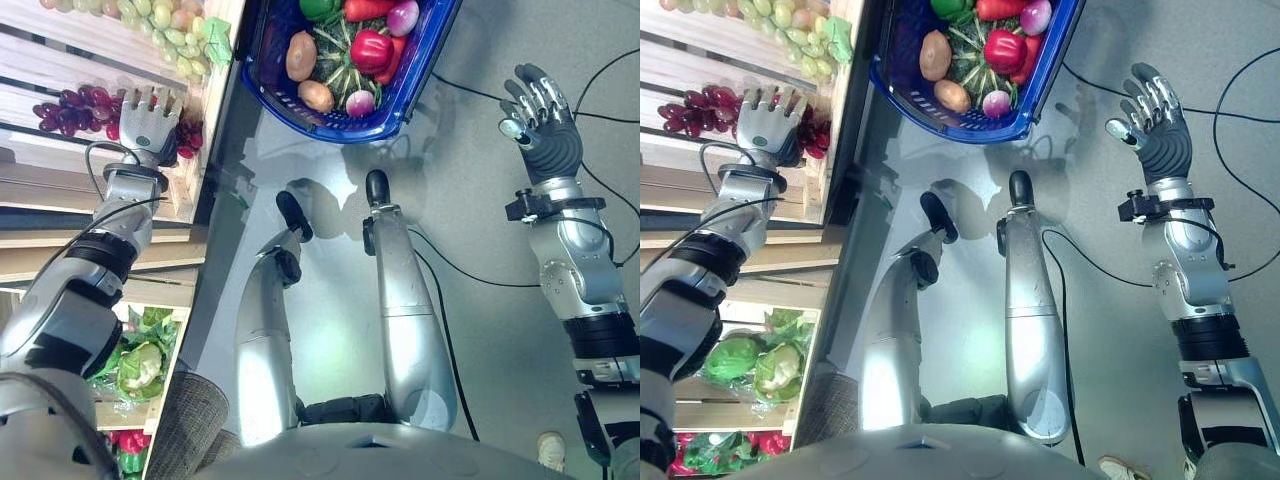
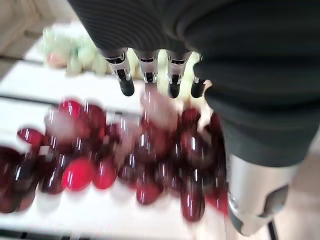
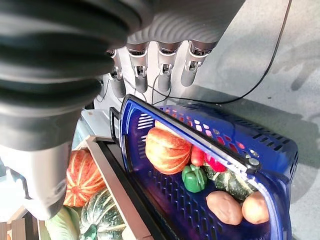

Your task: Pick up fruits and vegetables into the basket

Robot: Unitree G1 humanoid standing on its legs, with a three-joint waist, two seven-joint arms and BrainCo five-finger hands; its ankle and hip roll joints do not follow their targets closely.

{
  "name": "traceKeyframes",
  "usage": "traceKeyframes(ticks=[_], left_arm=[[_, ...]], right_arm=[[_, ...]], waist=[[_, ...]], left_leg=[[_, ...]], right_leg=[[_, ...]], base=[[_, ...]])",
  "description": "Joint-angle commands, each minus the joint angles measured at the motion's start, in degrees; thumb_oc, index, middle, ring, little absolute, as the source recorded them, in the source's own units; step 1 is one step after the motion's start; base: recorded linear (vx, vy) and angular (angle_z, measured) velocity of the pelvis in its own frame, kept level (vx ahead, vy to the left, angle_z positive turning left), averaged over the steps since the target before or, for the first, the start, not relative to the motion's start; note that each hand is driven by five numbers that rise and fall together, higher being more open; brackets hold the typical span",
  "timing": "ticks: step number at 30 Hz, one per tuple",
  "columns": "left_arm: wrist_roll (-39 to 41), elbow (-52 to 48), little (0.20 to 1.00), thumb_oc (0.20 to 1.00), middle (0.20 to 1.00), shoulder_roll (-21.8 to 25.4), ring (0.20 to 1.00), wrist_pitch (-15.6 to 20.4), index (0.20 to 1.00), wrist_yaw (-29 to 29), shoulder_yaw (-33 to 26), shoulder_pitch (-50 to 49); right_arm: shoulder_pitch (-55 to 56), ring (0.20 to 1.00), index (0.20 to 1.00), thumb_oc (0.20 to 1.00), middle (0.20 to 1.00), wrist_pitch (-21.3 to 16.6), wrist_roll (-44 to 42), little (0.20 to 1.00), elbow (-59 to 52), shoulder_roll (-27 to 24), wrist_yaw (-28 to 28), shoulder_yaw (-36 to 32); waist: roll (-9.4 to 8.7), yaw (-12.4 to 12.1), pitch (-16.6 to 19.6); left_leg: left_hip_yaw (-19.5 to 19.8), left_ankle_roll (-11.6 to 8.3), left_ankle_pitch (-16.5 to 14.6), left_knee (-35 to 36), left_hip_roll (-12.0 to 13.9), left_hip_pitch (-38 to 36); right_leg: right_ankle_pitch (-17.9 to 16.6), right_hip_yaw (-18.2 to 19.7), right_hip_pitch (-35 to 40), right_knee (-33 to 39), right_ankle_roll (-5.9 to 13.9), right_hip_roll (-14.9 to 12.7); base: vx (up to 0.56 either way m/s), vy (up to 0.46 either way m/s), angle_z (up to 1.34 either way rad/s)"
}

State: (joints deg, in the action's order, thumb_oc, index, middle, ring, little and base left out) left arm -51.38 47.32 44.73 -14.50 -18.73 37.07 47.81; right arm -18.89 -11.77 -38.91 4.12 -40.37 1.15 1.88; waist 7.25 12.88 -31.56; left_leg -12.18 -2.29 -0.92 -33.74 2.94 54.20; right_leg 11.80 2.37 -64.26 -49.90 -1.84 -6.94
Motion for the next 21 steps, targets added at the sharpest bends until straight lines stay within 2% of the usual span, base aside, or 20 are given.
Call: traceKeyframes(ticks=[1,9,11,16,21], left_arm=[[0.1,5.1,1.0,1.0,1.0,0.4,1.0,-5.0,1.0,0.1,-1.7,-2.1],[0.6,7.8,1.0,1.0,1.0,-0.8,1.0,-7.7,1.0,-0.5,-1.6,-2.9],[-1.9,8.6,1.0,1.0,1.0,-0.8,1.0,-8.7,1.0,-0.7,-1.5,-2.6],[-4.3,10.2,1.0,1.0,1.0,-1.0,1.0,-13.5,1.0,-4.6,-1.3,-2.0],[-4.4,10.3,1.0,1.0,1.0,-0.8,1.0,-16.4,1.0,-6.8,-1.9,-1.3]], right_arm=[[0.1,1.0,1.0,1.0,1.0,-1.6,-2.9,1.0,-3.4,-0.9,0.3,-2.6],[-1.1,1.0,1.0,1.0,1.0,-1.2,-3.3,1.0,-3.5,-1.6,1.1,-2.9],[-1.6,1.0,1.0,1.0,1.0,-1.3,-3.5,1.0,-3.8,-1.9,1.3,-2.9],[-2.4,1.0,1.0,1.0,1.0,-2.3,-3.0,1.0,-3.7,-2.7,2.1,-2.7],[-3.1,1.0,1.0,1.0,1.0,-2.7,-2.9,1.0,-3.6,-2.9,2.6,-2.4]], waist=[[-0.55,2.1,1.8],[-0.63,2.0,1.8],[-0.76,2.0,1.8],[-0.93,2.3,1.8],[-1.02,2.2,1.8]], left_leg=[[0.4,-0.02,-8.1,-7.2,-1.8,1.8],[0.4,-0.22,-8.6,-8.9,-1.6,4.1],[0.4,-0.26,-8.6,-9.3,-1.6,4.9],[0.3,-0.42,-8.9,-11.0,-1.3,6.7],[0.4,-0.43,-9.2,-12.0,-1.2,7.9]], right_leg=[[-1.9,-0.7,0.0,1.7,3.54,3.7],[-1.9,-0.6,-2.2,0.4,3.45,3.7],[-1.9,-0.5,-2.9,0.1,3.39,3.9],[-1.7,-0.3,-4.8,-1.6,3.28,4.0],[-1.4,-0.3,-6.1,-2.7,3.14,4.0]], base=[[0.0,0.0,0.0],[0.01,0.013,-0.03],[0.01,0.024,-0.07],[0.02,0.019,-0.03],[0.01,0.008,-0.01]])
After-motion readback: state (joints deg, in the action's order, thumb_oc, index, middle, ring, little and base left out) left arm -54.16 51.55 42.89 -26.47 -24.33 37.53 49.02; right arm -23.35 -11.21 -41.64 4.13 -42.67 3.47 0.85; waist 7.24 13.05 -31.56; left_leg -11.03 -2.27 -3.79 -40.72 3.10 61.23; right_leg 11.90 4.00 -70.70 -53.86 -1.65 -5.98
